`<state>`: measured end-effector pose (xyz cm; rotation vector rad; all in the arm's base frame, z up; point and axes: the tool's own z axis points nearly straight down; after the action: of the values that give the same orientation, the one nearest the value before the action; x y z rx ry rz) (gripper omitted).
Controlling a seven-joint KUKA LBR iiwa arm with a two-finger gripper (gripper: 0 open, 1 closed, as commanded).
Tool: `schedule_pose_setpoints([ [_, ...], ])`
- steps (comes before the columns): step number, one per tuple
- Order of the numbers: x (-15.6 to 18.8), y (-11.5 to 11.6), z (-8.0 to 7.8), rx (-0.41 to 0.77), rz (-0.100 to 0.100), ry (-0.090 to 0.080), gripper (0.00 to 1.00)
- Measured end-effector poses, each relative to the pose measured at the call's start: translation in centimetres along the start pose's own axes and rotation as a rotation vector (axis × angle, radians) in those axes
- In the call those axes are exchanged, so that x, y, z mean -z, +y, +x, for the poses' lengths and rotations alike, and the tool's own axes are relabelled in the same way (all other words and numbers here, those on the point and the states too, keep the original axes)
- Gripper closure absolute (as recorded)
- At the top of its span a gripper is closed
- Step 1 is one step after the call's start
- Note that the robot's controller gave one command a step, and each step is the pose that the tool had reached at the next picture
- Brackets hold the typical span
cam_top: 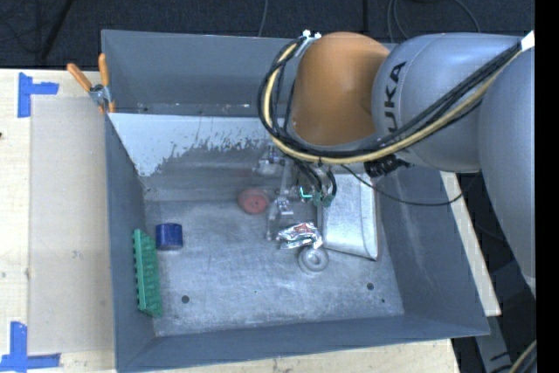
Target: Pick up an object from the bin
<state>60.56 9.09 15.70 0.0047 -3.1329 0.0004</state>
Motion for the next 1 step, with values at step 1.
schedule_pose_setpoints([
  [1, -7.03, -2.79, -1.1, 0.287, 0.0, -0.051, 0.0],
])
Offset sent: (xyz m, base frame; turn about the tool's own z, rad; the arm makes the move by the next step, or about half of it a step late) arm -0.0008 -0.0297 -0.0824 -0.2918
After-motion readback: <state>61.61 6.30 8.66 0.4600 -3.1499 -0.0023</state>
